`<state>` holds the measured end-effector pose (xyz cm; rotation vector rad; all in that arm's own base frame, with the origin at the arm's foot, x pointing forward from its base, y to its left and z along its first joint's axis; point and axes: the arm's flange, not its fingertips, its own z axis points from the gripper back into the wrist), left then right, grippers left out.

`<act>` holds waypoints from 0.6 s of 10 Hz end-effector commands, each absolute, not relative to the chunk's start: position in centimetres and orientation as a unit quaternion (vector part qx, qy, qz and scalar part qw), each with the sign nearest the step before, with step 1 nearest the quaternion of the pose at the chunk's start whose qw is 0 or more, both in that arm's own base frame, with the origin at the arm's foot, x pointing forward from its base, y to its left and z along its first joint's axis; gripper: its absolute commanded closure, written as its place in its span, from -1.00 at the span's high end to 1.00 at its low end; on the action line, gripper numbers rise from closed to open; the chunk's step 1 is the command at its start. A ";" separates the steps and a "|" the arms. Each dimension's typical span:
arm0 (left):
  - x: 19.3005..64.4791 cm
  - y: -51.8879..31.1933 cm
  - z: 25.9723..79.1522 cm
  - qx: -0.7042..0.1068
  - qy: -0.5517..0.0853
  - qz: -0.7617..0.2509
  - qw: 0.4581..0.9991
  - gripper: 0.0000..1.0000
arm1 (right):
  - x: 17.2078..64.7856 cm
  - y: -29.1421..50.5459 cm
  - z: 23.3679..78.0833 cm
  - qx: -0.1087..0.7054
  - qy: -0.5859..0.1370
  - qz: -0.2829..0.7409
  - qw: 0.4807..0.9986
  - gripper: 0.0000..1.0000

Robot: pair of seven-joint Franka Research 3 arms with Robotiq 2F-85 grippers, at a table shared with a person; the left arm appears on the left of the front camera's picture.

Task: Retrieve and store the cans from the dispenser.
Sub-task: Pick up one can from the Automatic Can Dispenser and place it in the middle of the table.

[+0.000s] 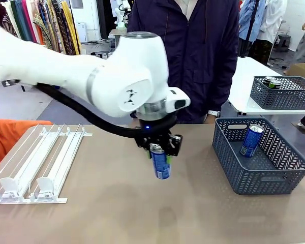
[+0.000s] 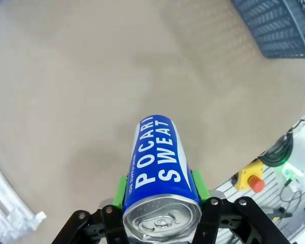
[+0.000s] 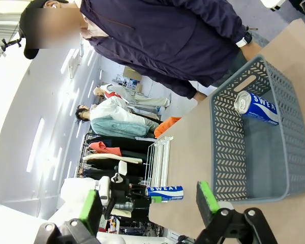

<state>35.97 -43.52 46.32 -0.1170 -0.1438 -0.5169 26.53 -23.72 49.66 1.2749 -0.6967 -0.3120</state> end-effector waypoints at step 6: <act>36.7 -45.9 42.0 0.000 -0.044 -0.307 0.951 -1.00 | 26.7 -23.7 49.8 0.583 -0.330 -0.134 0.730 1.00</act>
